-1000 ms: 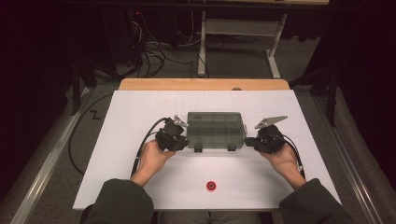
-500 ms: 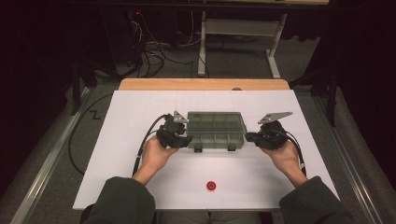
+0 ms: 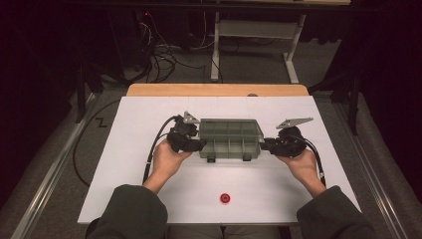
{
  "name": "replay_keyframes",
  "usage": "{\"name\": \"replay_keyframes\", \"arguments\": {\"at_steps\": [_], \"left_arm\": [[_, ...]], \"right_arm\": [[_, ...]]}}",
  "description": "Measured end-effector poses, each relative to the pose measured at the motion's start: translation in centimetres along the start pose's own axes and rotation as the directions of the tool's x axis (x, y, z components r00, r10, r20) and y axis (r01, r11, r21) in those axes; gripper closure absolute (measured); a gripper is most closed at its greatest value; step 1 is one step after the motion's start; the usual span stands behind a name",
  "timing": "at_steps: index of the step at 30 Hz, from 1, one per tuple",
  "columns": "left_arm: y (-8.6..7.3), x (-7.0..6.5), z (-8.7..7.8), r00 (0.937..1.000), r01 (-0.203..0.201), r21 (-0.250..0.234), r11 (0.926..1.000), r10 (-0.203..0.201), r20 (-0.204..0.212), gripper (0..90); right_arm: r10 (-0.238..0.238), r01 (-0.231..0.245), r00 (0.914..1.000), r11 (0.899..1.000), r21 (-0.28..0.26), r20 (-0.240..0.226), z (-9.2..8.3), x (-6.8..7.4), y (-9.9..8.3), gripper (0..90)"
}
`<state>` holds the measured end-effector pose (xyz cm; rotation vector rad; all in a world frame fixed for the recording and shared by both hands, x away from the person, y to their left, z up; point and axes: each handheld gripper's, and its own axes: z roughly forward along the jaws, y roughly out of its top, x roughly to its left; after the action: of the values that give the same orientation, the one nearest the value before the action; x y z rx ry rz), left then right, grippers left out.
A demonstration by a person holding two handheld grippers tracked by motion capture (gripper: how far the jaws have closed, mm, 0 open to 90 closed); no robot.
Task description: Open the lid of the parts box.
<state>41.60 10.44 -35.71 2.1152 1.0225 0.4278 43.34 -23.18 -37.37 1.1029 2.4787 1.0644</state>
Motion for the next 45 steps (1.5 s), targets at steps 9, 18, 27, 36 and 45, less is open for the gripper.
{"name": "replay_keyframes", "arguments": {"at_steps": [9, 18, 27, 36, 45], "left_arm": [[0.6, 0.4, -0.2, 0.9999, 0.009, -0.017, 0.9998, -0.009, -0.009, 52.9], [1.1, 0.8, -0.2, 0.9996, 0.03, -0.021, 0.9993, -0.03, -0.003, 55.3], [1.4, 1.2, -0.3, 0.9992, 0.039, -0.028, 0.9989, -0.039, 0.001, 57.4], [1.6, 1.3, -0.4, 0.9987, 0.05, -0.037, 0.998, -0.05, 0.003, 57.6], [1.8, 1.3, -0.4, 0.9989, 0.047, -0.041, 0.998, -0.047, -0.001, 57.5]], "right_arm": [[0.028, -0.03, 0.9988, 0.999, 0.03, 0.039, 0.8, -0.3, 0.8, 70.3], [0.081, -0.084, 0.9955, 0.994, 0.074, 0.051, 2.0, -1.1, 1.7, 71.3], [0.099, -0.107, 0.9927, 0.987, 0.12, 0.068, 3.0, -1.7, 2.0, 72.3], [0.084, -0.095, 0.993, 0.986, 0.139, 0.083, 3.7, -1.4, 3.3, 74.6], [0.093, -0.108, 0.9915, 0.978, 0.178, 0.091, 4.6, -1.8, 3.6, 74.9]]}}
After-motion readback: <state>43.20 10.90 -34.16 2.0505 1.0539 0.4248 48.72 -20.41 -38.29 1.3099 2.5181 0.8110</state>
